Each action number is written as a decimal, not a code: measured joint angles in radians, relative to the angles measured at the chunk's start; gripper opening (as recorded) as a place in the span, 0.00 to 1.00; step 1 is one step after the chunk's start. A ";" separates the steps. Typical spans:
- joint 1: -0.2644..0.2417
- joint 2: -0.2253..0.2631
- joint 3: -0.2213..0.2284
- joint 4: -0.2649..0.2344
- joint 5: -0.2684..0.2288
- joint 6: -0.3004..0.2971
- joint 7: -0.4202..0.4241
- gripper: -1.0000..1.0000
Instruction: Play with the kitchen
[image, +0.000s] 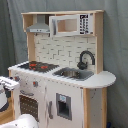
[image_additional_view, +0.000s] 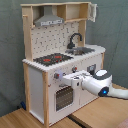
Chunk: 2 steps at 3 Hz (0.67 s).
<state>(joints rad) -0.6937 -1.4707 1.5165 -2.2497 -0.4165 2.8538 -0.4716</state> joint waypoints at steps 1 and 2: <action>0.053 0.000 -0.056 -0.052 0.003 0.000 0.052 1.00; 0.121 0.000 -0.099 -0.120 0.003 -0.003 0.069 1.00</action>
<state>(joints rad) -0.5727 -1.4708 1.4177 -2.3695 -0.4130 2.8509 -0.4031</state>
